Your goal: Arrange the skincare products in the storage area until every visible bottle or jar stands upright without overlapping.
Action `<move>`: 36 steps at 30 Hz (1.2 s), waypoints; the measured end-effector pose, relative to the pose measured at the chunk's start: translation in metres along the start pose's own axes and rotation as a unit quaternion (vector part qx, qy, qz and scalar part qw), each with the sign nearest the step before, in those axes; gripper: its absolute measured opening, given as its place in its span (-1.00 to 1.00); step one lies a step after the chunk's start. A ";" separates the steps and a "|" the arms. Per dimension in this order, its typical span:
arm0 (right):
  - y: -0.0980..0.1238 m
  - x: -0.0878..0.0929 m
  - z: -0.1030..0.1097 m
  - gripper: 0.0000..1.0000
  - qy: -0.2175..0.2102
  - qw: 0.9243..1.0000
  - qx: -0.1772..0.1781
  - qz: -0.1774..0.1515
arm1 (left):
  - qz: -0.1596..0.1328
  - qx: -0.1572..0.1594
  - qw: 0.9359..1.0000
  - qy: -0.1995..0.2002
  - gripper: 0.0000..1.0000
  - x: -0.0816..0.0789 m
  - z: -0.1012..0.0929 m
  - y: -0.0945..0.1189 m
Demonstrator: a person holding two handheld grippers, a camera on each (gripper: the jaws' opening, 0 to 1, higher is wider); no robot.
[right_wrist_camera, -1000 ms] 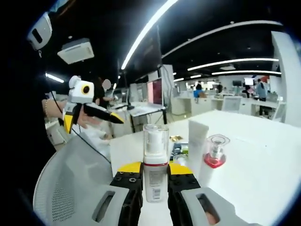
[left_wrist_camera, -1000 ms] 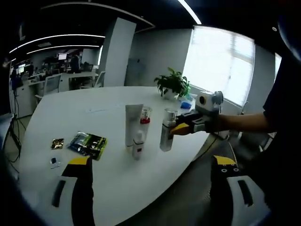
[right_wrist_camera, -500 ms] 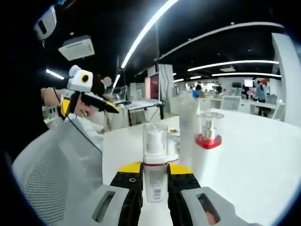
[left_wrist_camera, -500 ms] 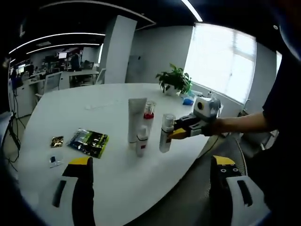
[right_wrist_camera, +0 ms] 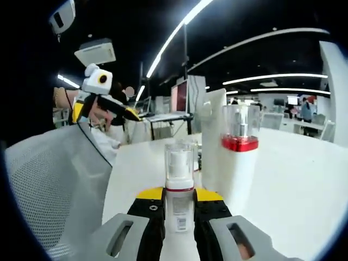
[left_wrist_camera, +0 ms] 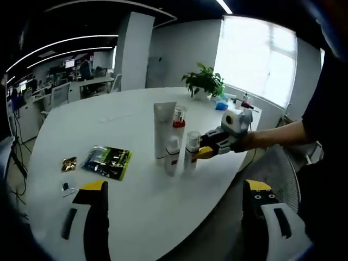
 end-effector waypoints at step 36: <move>-0.003 0.041 0.007 -0.69 -0.023 0.996 -0.005 0.087 | 0.018 0.014 1.000 0.013 0.85 0.009 -0.002 -0.009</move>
Point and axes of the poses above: the point that each gripper's makers call its tool centre point, and the gripper's own axes: y roughly backward along the fingers, z roughly to its left, x roughly out of its underside, the point moved 2 cm from there along y, roughly backward along the fingers, and after that the axes turned 14 degrees about -x, right-handed, at the moved point
